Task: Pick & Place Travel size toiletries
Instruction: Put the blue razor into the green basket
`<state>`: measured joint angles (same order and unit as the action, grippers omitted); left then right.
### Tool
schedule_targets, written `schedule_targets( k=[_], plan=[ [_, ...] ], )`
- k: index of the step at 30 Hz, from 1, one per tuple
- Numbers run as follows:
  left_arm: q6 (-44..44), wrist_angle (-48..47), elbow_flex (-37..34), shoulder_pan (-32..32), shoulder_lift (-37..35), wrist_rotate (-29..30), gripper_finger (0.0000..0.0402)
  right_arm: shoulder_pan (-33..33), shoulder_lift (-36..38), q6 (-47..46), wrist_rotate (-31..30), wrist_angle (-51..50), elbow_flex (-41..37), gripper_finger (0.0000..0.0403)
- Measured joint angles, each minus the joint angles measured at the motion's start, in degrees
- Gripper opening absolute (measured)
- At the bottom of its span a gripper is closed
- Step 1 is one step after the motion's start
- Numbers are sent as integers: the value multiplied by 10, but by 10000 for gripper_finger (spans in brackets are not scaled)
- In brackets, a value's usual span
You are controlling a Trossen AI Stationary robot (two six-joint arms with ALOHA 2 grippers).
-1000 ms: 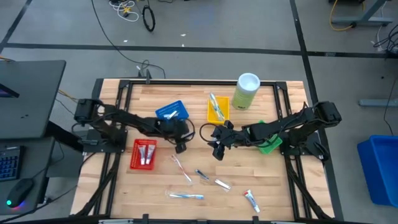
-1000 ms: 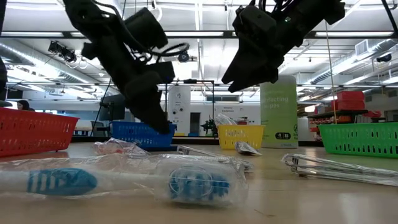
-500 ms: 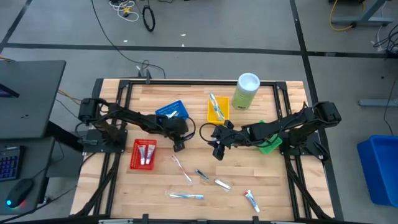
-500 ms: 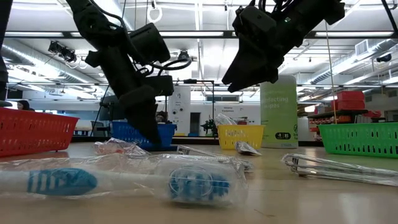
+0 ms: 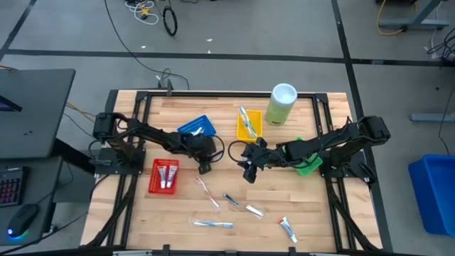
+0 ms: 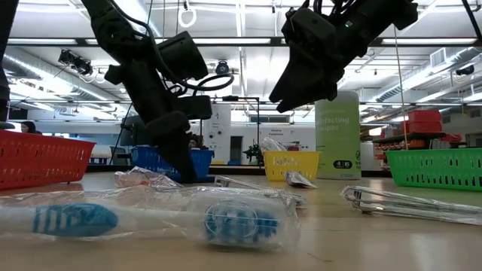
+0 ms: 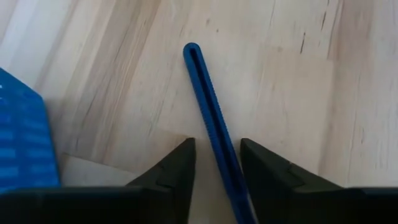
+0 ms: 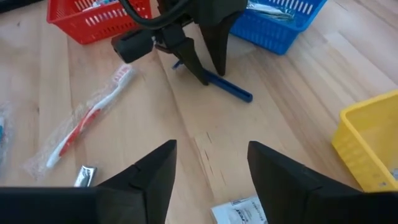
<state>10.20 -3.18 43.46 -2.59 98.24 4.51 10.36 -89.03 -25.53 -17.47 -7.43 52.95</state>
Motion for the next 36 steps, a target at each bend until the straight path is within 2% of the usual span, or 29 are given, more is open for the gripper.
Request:
schedule_targets(
  k=[6,11,17,26,30,36],
  plan=[
    [4,16,0,0,1,-2,63,1,-2,44,0,2,0,217],
    [29,46,-2,6,4,-24,34,0,-27,80,2,41,0,217],
    [22,102,-3,33,5,-67,38,0,-74,116,36,78,0,231],
    [-16,101,37,68,4,-42,39,-7,-101,136,41,114,0,284],
    [-33,92,64,75,3,-45,39,-7,-111,136,43,111,0,282],
    [-45,40,101,78,3,-41,39,-8,-116,145,82,115,0,254]
  ],
)
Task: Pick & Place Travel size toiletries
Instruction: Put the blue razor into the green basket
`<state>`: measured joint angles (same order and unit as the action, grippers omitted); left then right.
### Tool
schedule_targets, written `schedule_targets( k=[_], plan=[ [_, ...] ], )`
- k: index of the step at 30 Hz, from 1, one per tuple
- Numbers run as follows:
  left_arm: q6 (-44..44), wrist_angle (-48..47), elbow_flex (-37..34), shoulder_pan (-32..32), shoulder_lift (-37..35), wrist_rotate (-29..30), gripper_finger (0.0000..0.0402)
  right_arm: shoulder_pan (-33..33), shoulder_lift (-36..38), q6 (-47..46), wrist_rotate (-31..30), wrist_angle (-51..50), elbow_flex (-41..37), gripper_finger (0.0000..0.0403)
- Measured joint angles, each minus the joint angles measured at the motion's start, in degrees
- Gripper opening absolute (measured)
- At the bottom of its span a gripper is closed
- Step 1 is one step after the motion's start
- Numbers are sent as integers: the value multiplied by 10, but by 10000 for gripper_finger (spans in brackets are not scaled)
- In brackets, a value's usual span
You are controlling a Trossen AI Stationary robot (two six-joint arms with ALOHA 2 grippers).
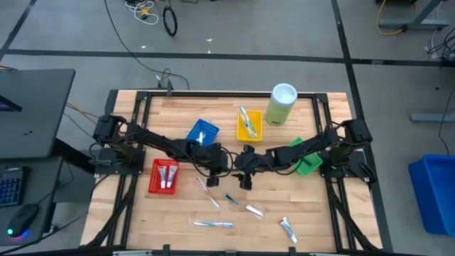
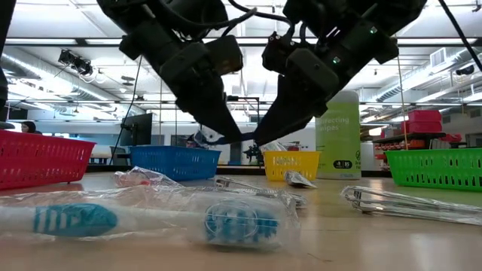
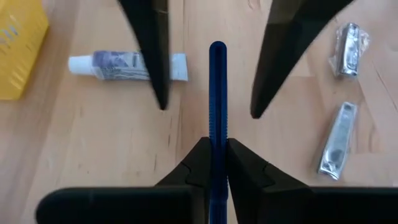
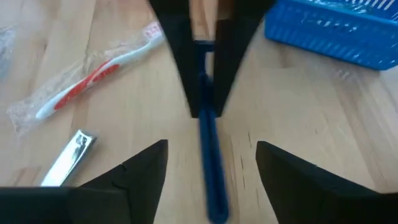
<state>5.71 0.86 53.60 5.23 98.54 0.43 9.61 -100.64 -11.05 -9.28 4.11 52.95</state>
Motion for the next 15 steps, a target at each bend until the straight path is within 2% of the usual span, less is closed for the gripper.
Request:
schedule_targets(
  k=[5,15],
  plan=[
    [-6,-1,5,0,0,2,41,0,0,14,0,0,0,209],
    [-4,-2,5,0,0,2,45,0,0,27,-12,-1,0,93]
  ],
)
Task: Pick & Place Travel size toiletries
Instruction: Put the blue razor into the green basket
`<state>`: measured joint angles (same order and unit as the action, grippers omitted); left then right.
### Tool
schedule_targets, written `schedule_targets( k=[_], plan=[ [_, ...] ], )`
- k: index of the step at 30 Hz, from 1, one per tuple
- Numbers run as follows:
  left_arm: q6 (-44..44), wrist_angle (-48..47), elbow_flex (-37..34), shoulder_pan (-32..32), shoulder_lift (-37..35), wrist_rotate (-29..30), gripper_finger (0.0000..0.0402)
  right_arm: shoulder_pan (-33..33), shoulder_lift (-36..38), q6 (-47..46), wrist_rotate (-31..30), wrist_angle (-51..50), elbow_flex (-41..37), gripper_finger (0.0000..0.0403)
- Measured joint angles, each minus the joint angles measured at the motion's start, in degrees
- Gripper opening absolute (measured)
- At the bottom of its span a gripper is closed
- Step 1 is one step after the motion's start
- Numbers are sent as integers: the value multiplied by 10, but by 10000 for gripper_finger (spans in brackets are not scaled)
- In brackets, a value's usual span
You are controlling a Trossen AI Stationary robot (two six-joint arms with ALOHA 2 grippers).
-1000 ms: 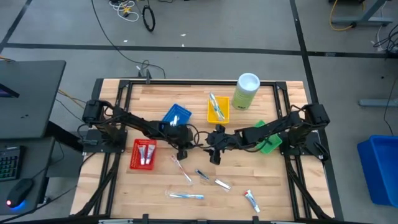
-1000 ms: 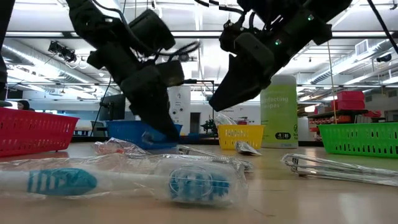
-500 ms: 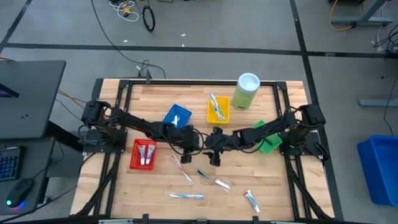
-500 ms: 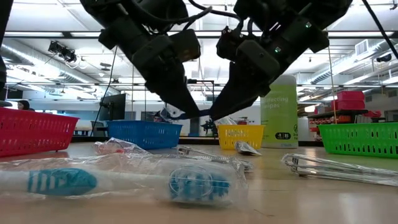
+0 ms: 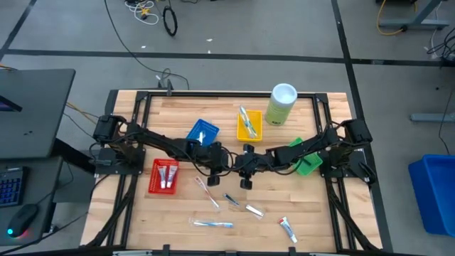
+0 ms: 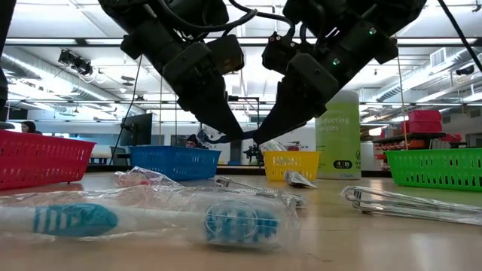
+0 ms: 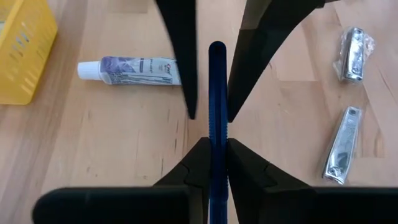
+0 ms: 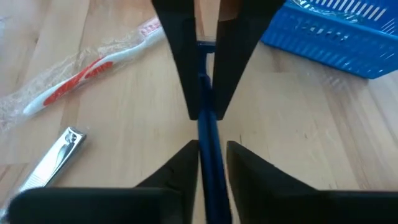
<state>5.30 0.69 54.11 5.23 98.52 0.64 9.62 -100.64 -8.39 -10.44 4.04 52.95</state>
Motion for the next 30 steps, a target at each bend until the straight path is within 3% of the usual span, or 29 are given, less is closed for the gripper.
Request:
schedule_targets(
  k=[7,18,24,30],
  plan=[
    [0,0,0,0,0,20,51,-2,0,5,2,-3,0,41],
    [1,2,0,0,0,48,78,-3,0,-12,0,-29,0,42],
    [19,3,0,0,0,65,78,-3,13,-67,1,-113,0,43],
    [32,14,1,0,-1,66,73,6,105,-167,0,-267,32,43]
  ],
)
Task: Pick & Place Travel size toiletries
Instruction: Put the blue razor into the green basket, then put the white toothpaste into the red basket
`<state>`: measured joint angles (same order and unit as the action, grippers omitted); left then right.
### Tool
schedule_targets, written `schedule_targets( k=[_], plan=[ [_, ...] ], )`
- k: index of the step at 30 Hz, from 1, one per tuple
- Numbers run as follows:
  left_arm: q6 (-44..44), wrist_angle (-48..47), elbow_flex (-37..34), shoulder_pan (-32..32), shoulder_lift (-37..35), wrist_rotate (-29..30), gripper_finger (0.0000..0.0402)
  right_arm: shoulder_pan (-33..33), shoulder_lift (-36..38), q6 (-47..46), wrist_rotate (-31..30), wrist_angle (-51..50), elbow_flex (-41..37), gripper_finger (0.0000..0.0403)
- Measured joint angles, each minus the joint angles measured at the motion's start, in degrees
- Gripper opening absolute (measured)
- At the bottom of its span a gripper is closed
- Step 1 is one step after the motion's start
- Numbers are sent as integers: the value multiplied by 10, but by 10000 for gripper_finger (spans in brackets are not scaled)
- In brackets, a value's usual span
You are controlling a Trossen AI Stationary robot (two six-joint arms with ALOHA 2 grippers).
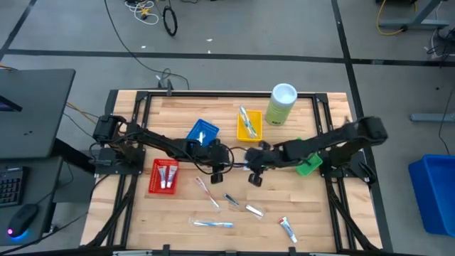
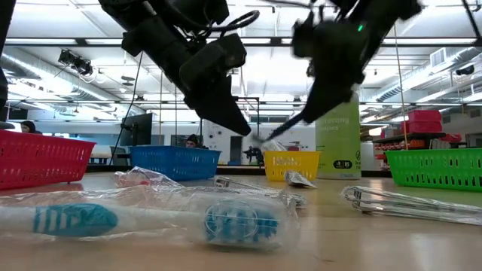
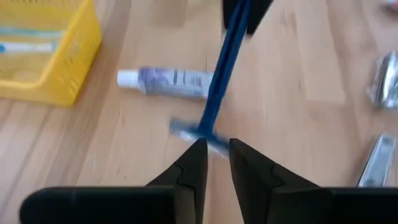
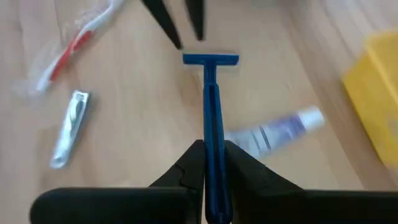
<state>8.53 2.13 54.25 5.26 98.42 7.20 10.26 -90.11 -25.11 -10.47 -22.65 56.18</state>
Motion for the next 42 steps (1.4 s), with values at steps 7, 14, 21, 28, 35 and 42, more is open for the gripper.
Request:
schedule_targets(
  k=[7,14,21,28,35,42],
  plan=[
    [-4,33,0,0,0,-4,72,25,125,-178,-5,-246,7,43],
    [-17,42,0,0,0,-3,72,61,203,-301,74,-447,7,43],
    [-35,53,-1,0,0,-2,72,81,238,-438,31,-624,5,44],
    [-33,54,-1,0,0,-1,72,82,238,-503,-17,-559,-60,44],
    [-32,53,-1,0,0,-1,72,81,238,-478,-29,-468,-163,70],
    [-32,54,-1,0,0,-1,72,74,236,-428,-55,-466,-137,157]
  ],
)
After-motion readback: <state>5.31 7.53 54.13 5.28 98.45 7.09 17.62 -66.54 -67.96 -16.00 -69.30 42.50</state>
